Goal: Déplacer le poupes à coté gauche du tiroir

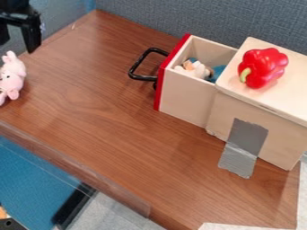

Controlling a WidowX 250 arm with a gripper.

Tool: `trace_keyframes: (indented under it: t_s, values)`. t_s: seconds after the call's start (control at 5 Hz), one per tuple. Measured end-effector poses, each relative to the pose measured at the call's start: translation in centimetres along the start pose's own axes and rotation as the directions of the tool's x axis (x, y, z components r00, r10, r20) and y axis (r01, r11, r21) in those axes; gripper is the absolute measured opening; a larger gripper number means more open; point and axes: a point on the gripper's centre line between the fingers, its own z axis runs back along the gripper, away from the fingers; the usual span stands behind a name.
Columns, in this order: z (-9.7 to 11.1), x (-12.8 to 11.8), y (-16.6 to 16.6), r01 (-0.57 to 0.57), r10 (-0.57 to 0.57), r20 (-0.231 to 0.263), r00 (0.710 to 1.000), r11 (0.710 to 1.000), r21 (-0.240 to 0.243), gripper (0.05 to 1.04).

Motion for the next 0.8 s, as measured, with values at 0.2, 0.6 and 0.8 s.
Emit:
trace_keyframes:
  t_s: [0.2,0.6,0.8]
  values:
    - [-2.6,-0.3,1.0,-0.008,0.009,-0.046,0.999,1.000,0.022,1.001]
    - [-6.4,-2.2,1.7,0.019,-0.006,-0.178,0.984,0.997,0.075,0.954]
    - [-6.7,-2.3,1.5,0.010,0.002,-0.180,0.984,0.998,0.067,0.673]
